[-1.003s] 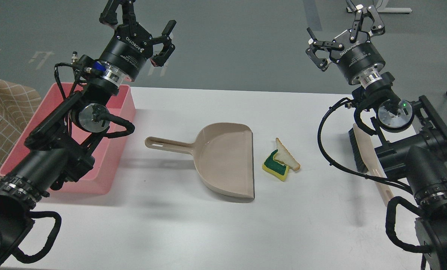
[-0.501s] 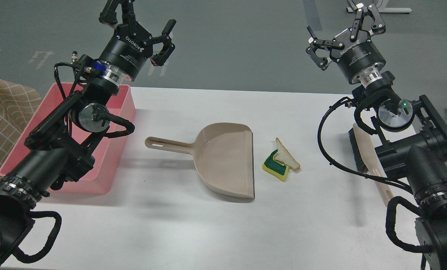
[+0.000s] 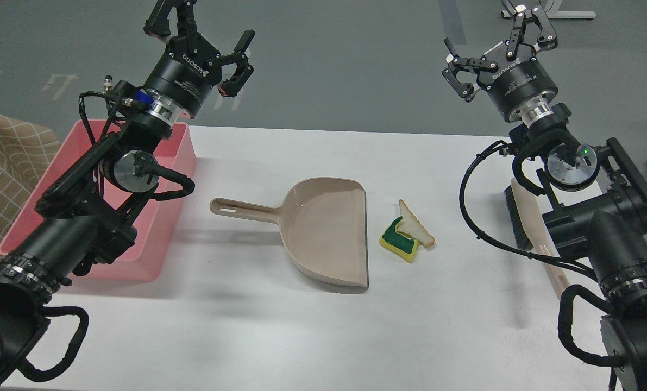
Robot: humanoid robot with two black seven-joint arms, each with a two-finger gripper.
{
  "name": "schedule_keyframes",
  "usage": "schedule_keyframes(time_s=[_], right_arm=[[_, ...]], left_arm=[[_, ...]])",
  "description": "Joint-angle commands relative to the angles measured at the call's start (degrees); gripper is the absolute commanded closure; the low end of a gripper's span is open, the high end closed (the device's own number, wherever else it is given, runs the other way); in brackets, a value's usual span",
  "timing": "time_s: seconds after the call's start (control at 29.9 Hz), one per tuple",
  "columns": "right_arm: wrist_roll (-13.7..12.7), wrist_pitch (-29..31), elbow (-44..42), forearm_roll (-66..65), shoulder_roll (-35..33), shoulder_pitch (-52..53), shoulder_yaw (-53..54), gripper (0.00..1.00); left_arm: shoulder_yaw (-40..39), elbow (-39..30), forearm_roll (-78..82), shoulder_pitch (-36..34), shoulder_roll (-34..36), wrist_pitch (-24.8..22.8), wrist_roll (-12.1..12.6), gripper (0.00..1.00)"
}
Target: Sweep and dump garbage into bin
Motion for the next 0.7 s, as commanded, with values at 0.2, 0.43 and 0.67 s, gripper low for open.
schedule_keyframes(time_s=[0.2, 0.43, 0.67], right_arm=[[0.0, 0.0, 0.18, 0.0, 0.05, -0.09, 0.0, 0.0], [0.0, 0.0, 0.18, 0.09, 0.05, -0.18, 0.0, 0.0], [0.0, 0.0, 0.27, 0.0, 0.05, -0.35, 0.0, 0.0]], left_arm=[[0.05, 0.0, 0.0, 0.12, 0.07, 0.08, -0.26, 0.02], [0.05, 0.0, 0.0, 0.21, 0.07, -0.27, -0.17, 0.02], [0.23, 0.0, 0.61, 0.3, 0.07, -0.19, -0.26, 0.02]])
